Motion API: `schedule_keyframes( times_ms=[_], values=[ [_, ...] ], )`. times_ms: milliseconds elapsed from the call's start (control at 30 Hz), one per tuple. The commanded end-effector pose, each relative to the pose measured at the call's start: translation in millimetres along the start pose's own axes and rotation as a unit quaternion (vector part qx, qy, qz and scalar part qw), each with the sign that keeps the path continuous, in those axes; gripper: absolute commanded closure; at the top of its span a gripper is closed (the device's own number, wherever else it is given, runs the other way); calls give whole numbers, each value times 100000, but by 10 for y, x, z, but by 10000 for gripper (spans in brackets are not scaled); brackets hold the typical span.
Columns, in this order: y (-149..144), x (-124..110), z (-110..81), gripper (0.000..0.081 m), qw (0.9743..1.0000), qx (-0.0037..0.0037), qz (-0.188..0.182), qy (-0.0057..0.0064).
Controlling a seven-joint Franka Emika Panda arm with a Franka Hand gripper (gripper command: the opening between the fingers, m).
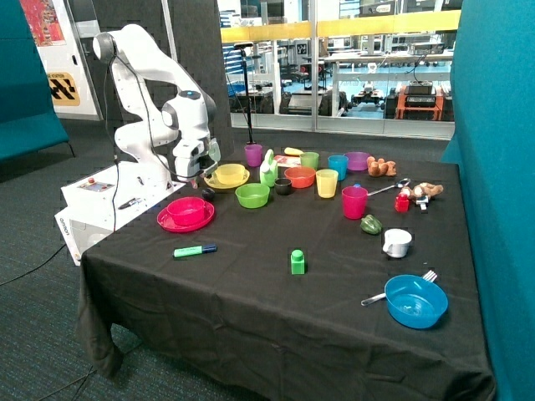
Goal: Place the bowls on the appropriate plate
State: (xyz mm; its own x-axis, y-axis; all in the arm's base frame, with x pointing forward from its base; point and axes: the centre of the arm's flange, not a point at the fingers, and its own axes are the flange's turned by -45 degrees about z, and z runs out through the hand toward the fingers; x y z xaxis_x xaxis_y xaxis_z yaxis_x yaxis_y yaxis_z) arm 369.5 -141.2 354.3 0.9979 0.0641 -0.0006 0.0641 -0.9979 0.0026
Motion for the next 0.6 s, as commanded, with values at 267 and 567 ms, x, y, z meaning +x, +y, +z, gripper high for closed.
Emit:
schedule_keyframes(
  times_ms=[267,567],
  values=[
    [-336,-9,-264,420,99877,128,-4951,34],
    [-181,-70,-307,419,99964,129,-2676,32]
  ],
)
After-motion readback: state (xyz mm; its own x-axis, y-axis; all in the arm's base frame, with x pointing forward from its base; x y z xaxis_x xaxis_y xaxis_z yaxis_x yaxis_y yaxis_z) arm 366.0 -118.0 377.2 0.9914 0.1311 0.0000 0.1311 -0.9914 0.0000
